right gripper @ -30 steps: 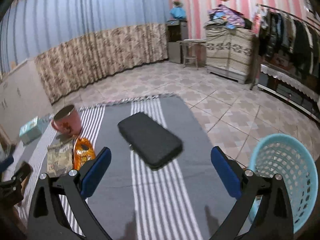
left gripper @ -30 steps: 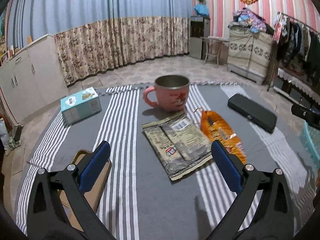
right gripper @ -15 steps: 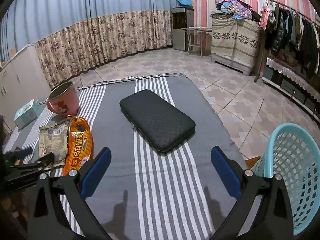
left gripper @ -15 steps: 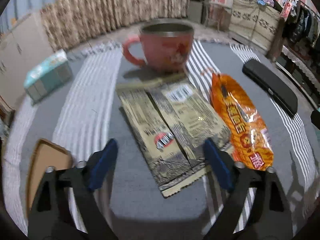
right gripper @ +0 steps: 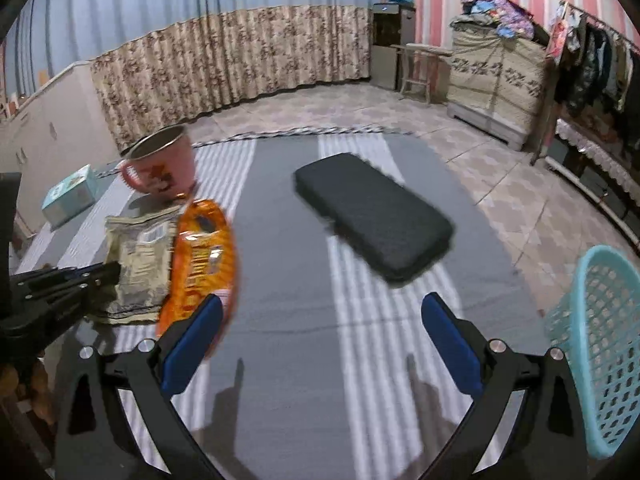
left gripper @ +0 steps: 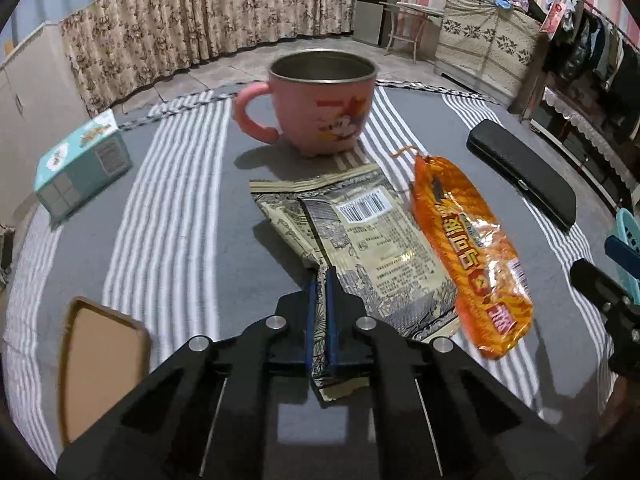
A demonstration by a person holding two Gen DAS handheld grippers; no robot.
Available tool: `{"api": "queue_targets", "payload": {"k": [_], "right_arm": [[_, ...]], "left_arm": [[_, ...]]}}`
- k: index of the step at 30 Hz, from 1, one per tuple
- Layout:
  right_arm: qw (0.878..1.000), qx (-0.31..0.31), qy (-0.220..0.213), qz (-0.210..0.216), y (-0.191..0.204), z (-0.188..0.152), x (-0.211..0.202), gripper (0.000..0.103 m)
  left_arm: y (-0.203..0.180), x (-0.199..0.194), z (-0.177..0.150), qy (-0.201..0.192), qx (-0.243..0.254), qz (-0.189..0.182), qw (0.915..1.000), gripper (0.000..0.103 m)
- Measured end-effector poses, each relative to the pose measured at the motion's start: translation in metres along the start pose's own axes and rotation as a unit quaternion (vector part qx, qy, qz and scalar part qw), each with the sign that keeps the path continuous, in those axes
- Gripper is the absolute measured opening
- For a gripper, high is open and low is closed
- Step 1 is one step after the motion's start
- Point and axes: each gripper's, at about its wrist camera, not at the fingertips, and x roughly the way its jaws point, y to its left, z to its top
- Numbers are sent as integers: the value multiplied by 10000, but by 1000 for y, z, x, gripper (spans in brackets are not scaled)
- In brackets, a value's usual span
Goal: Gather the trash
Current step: 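Grasp the beige printed snack bag by its edge with the left tool, then grasp the orange snack bag by its end with the right tool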
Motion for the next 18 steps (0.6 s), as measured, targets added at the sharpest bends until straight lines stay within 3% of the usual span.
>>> {"api": "queue_targets", "payload": {"k": [8,12,14,18], "right_arm": [[9985,-455,290,121,46,-7,18,96],[9964,-424,717,186,50,-10,35,76],[9959,-477,753,133,52,-12,37,75],[9951,-660,682,276,60,-12,32,43]], "left_arm": [[44,-38,-7,-308,-15,189,9993,2],[62,-41,-19,-257,-114,159,9995,2],[66,-40,-23,-257,-129,129,9995,2],[67,-40,-24,-306,-127,84,9994,2]]}}
